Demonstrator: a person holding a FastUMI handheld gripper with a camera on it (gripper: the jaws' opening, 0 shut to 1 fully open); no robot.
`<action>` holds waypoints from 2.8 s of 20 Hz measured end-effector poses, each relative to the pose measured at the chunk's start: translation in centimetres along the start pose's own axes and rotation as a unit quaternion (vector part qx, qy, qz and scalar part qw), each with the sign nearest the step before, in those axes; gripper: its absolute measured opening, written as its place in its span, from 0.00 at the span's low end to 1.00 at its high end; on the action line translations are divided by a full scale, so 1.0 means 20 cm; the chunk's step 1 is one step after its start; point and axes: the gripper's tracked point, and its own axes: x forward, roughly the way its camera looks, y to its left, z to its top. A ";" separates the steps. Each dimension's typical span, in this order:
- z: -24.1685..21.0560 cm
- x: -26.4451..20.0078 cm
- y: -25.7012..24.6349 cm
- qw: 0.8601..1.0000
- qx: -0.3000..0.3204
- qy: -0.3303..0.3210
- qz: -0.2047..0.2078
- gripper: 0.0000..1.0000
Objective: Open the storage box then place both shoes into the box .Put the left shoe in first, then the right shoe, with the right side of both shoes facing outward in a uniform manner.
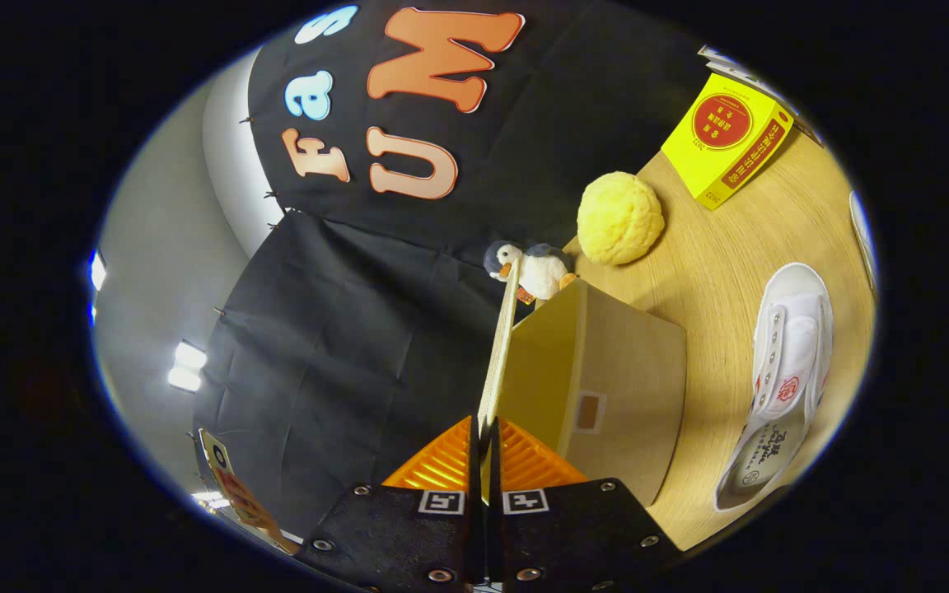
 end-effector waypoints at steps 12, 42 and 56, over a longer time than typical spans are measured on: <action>-0.05 0.39 0.75 0.992 -0.127 0.012 -0.018 0.07; -0.16 0.76 1.02 0.951 -0.297 -0.029 -0.086 0.98; 0.19 -0.03 0.26 0.895 -0.297 -0.143 -0.300 0.98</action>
